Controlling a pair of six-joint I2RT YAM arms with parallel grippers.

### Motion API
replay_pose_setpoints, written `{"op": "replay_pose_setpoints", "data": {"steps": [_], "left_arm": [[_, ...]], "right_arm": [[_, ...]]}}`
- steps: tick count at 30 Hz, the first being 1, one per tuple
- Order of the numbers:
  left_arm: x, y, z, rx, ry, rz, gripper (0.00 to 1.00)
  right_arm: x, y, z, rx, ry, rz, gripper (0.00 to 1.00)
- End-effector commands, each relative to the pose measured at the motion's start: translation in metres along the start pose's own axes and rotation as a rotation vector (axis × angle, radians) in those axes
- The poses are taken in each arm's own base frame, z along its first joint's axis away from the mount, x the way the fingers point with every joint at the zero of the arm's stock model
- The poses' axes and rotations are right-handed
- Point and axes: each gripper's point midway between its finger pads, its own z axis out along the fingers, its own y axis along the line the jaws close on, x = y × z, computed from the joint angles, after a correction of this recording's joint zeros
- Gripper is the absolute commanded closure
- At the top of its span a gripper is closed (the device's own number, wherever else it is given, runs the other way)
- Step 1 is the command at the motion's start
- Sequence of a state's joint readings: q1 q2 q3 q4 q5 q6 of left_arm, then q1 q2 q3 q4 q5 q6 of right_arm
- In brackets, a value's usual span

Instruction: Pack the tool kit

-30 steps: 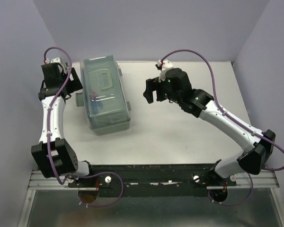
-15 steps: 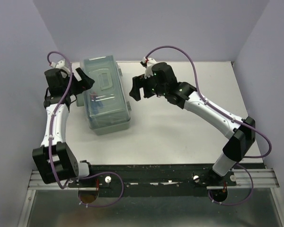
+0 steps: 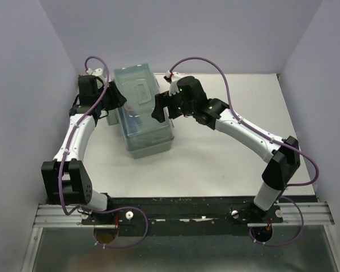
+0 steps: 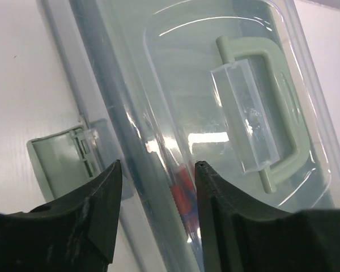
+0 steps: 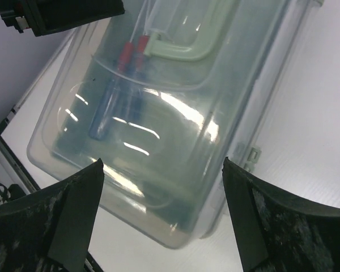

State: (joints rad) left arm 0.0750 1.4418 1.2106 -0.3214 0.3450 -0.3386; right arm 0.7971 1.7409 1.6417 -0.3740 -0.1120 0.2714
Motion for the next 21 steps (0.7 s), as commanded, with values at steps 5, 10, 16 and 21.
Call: {"op": "replay_pose_setpoints", "data": {"steps": [5,10,16,21], "left_arm": [[0.105,-0.084,0.026,0.188,0.324,0.138,0.51],[0.152,-0.131,0.025,0.244,0.427,0.191,0.51],[0.171,-0.166,0.004,0.233,0.399,0.114,0.51],[0.186,-0.19,-0.025,0.259,0.332,0.057,0.41]], "right_arm": [[0.013,-0.059,-0.032,0.234,0.001,-0.02,0.06],[0.016,-0.088,-0.071,0.396,-0.007,-0.073,0.04],[0.032,-0.119,-0.126,0.574,0.004,-0.025,0.02],[0.065,-0.141,-0.151,0.604,0.015,0.13,0.02]]}}
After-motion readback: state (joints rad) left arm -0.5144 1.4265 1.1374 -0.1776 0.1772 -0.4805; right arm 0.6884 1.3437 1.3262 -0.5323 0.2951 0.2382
